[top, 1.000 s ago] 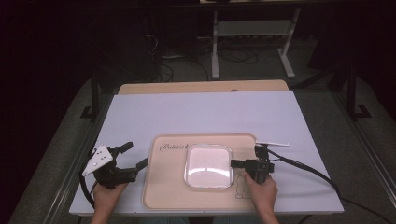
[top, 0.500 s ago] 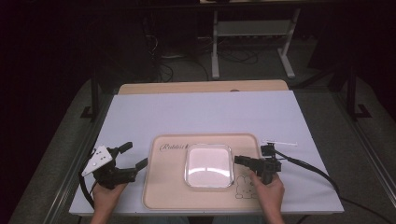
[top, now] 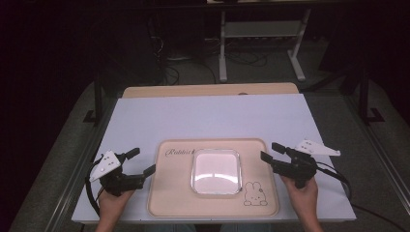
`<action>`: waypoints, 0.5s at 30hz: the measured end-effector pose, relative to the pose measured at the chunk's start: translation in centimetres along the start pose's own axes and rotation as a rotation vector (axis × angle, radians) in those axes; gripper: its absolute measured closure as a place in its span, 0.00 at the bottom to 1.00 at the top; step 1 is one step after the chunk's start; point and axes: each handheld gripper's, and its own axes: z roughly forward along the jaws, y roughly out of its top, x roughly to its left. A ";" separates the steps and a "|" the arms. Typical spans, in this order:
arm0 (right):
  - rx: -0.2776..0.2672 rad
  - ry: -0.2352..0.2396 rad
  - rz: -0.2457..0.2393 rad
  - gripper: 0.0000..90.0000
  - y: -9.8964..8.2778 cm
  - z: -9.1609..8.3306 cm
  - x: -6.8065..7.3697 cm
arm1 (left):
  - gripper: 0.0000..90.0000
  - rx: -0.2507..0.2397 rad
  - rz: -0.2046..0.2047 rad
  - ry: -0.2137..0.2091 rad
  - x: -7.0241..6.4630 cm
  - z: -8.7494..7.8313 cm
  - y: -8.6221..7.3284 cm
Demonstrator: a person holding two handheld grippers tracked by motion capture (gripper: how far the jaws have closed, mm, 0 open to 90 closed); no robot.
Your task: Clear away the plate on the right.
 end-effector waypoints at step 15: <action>-0.039 -0.040 -0.112 0.29 -0.7 -2.5 -1.8 | 0.16 0.013 0.004 0.002 -0.2 0.1 0.0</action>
